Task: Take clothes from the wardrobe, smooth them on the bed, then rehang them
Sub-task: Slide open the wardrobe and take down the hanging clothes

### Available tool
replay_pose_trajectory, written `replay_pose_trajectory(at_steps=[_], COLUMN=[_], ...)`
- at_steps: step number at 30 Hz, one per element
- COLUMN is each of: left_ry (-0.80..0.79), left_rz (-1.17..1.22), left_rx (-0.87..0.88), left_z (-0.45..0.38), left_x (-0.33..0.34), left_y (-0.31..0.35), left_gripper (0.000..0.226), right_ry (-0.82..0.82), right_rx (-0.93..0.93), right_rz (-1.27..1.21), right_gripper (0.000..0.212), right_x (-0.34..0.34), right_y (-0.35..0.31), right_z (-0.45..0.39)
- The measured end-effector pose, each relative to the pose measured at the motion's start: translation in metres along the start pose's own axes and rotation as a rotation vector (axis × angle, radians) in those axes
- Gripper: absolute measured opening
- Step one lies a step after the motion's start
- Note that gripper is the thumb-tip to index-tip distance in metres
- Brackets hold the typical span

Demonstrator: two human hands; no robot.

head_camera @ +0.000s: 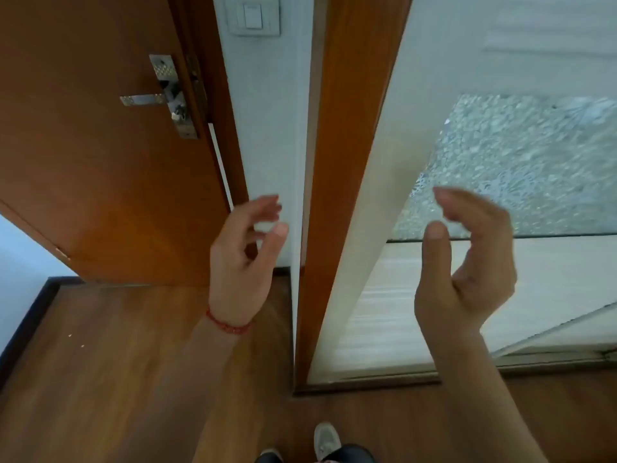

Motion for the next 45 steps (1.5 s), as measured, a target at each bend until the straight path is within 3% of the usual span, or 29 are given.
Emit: replay_pose_trajectory(at_steps=[4,9,22,31,37,39,41,45], left_ry=[0.106,0.103,0.252,0.303,0.517,0.421,0.24,-0.139], left_rz=[0.019,0.035,-0.034,-0.106,-0.165,-0.147,-0.075,0.034], left_rx=[0.294,0.393,0.444,0.462,0.887,0.992,0.983,0.568], left_z=[-0.034,-0.057,-0.067,-0.059,-0.019,-0.012,-0.015,-0.042], left_x=[-0.009,0.007,0.013,0.012,0.023,0.044,0.074,0.161], left_y=[0.077,0.118,0.114,0.123,0.176,0.192,0.197,0.169], left_gripper=[0.038,0.049,0.072,0.071,0.047,0.04,0.036,0.042], right_ry=[0.127,0.093,0.068,0.181,0.213,0.214,0.212,0.191], right_rx=[-0.162,-0.191,-0.117,-0.078,-0.02,0.01,0.038,0.039], right_rz=[0.061,0.088,0.413,0.52,0.583,0.602,0.618,0.674], right_gripper=[0.03,0.042,0.048,0.046,0.042,0.043,0.044,0.047], right_x=[0.002,0.028,0.03,-0.005,-0.048,-0.064,-0.08,-0.111], right_y=[-0.025,-0.029,-0.023,0.009,0.042,0.055,0.067,0.088], right_z=[-0.046,-0.069,-0.079,-0.078,-0.081,-0.084,-0.087,-0.096])
Point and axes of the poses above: each hand's wrist, its own z-axis away from the middle knuckle, its own x-axis out of the palm, y = z × x, the point moved 8 cm from there along -z, towards the middle knuckle, and after that the axes turned 4 degrees about -y, right-handed, at the moved point
